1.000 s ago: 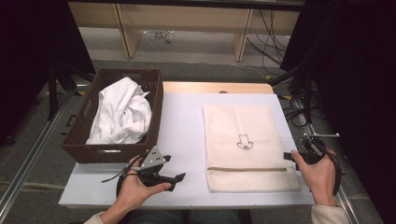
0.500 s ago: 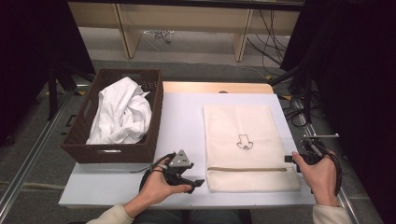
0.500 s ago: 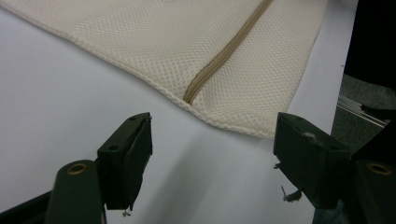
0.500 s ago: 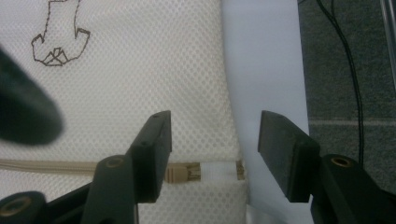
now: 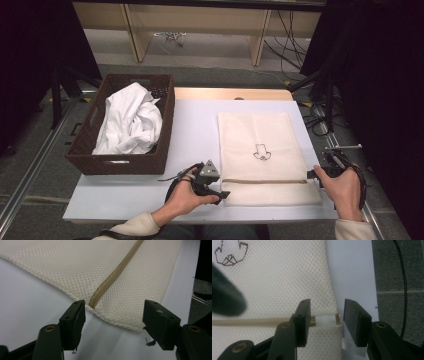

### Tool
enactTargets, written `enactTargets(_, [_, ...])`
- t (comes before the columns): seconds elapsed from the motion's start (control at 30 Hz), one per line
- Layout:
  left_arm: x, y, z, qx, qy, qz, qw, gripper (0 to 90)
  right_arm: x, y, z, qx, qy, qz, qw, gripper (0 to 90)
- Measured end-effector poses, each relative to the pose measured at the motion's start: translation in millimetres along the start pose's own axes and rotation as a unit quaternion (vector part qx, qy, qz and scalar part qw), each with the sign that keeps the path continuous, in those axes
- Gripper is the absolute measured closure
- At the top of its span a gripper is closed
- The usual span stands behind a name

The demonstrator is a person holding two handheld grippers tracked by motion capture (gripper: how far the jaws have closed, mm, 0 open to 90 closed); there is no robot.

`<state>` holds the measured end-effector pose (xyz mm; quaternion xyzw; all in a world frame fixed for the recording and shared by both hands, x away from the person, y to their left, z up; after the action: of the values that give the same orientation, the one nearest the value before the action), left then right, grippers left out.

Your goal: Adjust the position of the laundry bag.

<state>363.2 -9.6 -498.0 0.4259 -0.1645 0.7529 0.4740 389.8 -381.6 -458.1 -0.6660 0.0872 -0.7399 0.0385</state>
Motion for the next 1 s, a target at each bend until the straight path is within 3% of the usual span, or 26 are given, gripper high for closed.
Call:
enactTargets(0.03, [-1.9,-0.6,0.3,-0.001,-0.005,0.001,1.0,35.2,0.0,0.0,0.0,0.0,0.0,0.0,1.0,58.9])
enactTargets(0.07, [-2.1,-2.3,0.6,-0.019,-0.014,0.006,0.9997,35.9,-0.5,0.3,0.1,-0.002,-0.002,-0.003,1.0,59.5])
enactTargets(0.1, [-5.7,0.2,1.4,-0.002,-0.003,-0.001,1.0,37.0,-0.9,1.9,0.2,0.003,-0.003,-0.012,0.9999,60.6])
enactTargets(0.13, [-6.6,-2.0,1.6,-0.011,-0.014,0.001,0.9998,38.4,-2.8,4.8,0.8,0.019,-0.004,-0.009,0.9998,60.9])
enactTargets(0.17, [-6.9,-3.3,2.1,-0.016,-0.017,0.005,0.9997,38.6,-3.0,2.8,-0.2,0.001,-0.014,-0.009,0.9999,61.0])
enactTargets(0.2, [-8.7,-2.8,2.9,-0.004,-0.011,0.006,0.9999,38.6,-3.8,1.7,-0.4,-0.009,-0.013,-0.003,0.9999,61.0])
enactTargets(0.23, [-8.5,-5.0,2.8,-0.01,-0.02,0.013,0.9997,38.2,-4.6,2.2,-1.2,-0.008,-0.027,-0.006,0.9996,61.1])
enactTargets(0.3, [-8.8,-4.2,3.1,-0.002,-0.019,0.012,0.9997,37.8,-4.1,1.5,-1.7,-0.014,-0.03,-0.005,0.9994,61.1])
enactTargets(0.37, [-7.6,-5.6,2.7,-0.015,-0.028,0.017,0.9994,35.7,-2.2,3.0,-2.4,-0.017,-0.032,-0.001,0.9993,61.1])
enactTargets(0.47, [-9.3,-2.4,2.4,0.007,-0.026,0.014,0.9995,34.7,-3.7,3.3,-2.5,-0.019,-0.035,0.001,0.9992,61.6])
enactTargets(0.5, [-10.7,-3.5,2.8,-0.006,-0.03,0.019,0.9993,34.8,-7.0,2.6,-2.5,-0.027,-0.039,-0.001,0.9989,62.5])
enactTargets(0.57, [-13.0,-1.8,2.5,0.004,-0.032,0.017,0.9993,35.9,-11.0,6.1,-1.5,0.001,-0.044,0.0,0.999,63.4])
enactTargets(0.6, [-14.5,-1.6,2.4,0.002,-0.036,0.016,0.9992,35.9,-11.0,6.1,-1.5,0.001,-0.044,0.0,0.999,63.4])
enactTargets(0.63, [-14.2,-3.6,1.6,-0.031,-0.061,0.022,0.9974,37.5,-12.0,0.9,-2.4,-0.029,-0.053,0.002,0.9981,63.8])
enactTargets(0.67, [-17.4,-1.4,3.2,-0.024,-0.044,0.028,0.9984,37.8,-12.1,1.5,-2.8,-0.022,-0.057,-0.001,0.9981,64.4])
enactTargets(0.7, [-18.4,1.1,3.7,-0.019,-0.043,0.029,0.9985,38.9,-12.1,1.6,-2.3,-0.019,-0.058,-0.01,0.9981,64.6])
enactTargets(0.73, [-18.4,1.5,4.2,-0.027,-0.047,0.033,0.998,39.9,-13.0,4.5,-2.0,0.004,-0.067,-0.006,0.9978,65.0])
enactTargets(0.77, [-18.4,1.5,4.2,-0.027,-0.047,0.033,0.998,41.5,-13.5,4.3,-2.2,0.003,-0.071,-0.006,0.9975,65.7])
enactTargets(0.83, [-17.3,1.8,4.7,-0.056,-0.069,0.045,0.995,44.5,-14.8,1.8,-2.7,0.004,-0.074,-0.013,0.9972,67.1])
enactTargets(0.87, [-19.4,3.3,5.7,-0.04,-0.057,0.051,0.9963,45.3,-13.9,-1.9,-3.1,-0.02,-0.077,-0.017,0.9967,67.7])
enactTargets(0.93, [-18.6,3.5,6.4,-0.05,-0.063,0.048,0.9956,47.8,-15.3,-4.1,-3.0,-0.024,-0.089,-0.026,0.9954,70.4])
enactTargets(1.0, [-19.5,4.4,6.8,-0.039,-0.058,0.051,0.9963,53.5,-15.1,-5.2,-3.3,-0.024,-0.094,-0.029,0.9948,72.7])
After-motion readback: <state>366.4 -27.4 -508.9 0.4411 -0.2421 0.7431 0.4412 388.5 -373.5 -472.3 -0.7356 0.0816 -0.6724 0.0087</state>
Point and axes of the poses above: each handheld gripper's, and its own axes: x roughly backward along the jaws, z roughly out of its top, y roughly to its right, the point moved 3 cm from there along -x, roughly forward along the jaws, and after that the axes turned 13 degrees about -y, right-handed, at the moved point
